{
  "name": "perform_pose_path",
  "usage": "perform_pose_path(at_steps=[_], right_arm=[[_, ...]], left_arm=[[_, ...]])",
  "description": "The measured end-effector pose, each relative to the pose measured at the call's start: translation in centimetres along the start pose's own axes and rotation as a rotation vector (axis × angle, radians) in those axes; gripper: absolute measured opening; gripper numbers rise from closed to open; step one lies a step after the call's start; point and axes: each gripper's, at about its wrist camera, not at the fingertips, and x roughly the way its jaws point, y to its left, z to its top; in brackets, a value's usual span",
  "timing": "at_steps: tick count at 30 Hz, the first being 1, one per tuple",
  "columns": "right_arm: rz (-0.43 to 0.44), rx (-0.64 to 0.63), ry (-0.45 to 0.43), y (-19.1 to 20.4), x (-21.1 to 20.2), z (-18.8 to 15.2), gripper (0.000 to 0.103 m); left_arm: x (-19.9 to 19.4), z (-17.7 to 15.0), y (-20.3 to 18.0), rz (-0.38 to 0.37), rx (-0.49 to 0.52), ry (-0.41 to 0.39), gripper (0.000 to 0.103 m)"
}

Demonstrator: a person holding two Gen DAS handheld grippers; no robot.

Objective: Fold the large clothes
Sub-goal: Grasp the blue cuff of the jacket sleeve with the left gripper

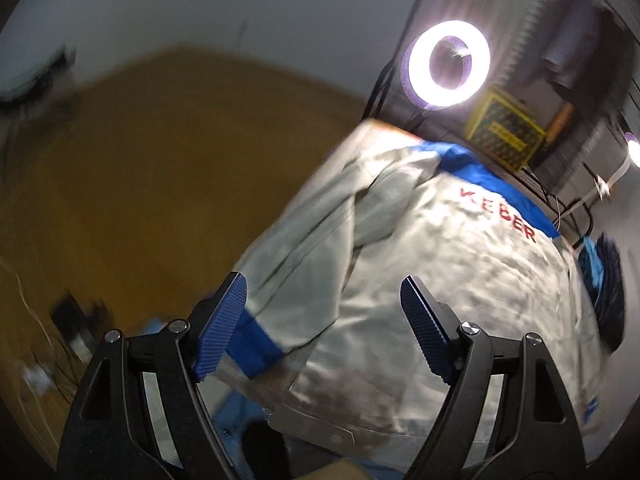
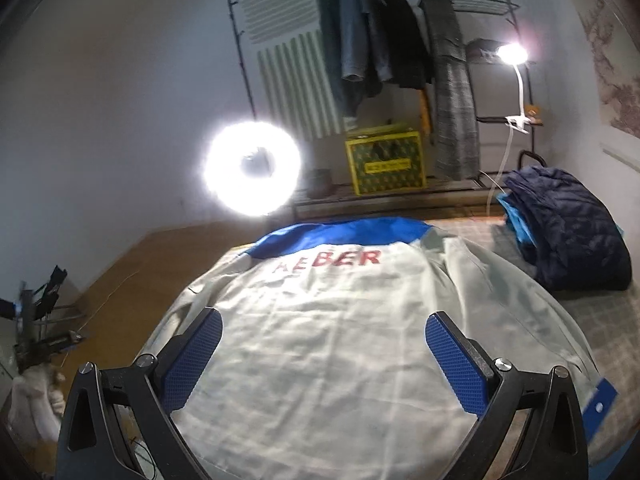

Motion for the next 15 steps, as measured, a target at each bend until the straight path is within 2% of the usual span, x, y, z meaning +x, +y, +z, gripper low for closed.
perform_pose_path(at_steps=[2, 6, 8, 9, 13, 15], right_arm=[[0.027, -0.031, -0.005, 0.7, 0.8, -0.3, 0.103], [0.048, -0.101, -0.003, 1.5, 2.6, -1.6, 0.103], [0.043, -0.124, 0.05, 1.9, 4.0, -2.2, 0.101], [0.073, -0.13, 0.079, 2.1, 4.5, -2.4, 0.099], [0.126, -0.145, 0.12, 2.8, 5.5, -3.3, 0.099], [0.147, -0.156, 0.133, 3.2, 5.6, -3.6, 0.099]], left_arm=[[2.8, 0.1, 2.6, -0.034, -0.099, 0.09, 0.082], [6.7, -0.9, 7.2, -0.056, -0.281, 0.209, 0.082], [8.0, -1.3, 9.0, -0.053, -0.358, 0.233, 0.082], [8.6, -1.5, 9.9, -0.053, -0.389, 0.246, 0.082], [10.8, -1.8, 12.7, -0.021, -0.453, 0.27, 0.082], [12.0, -1.7, 13.0, -0.019, -0.445, 0.293, 0.082]])
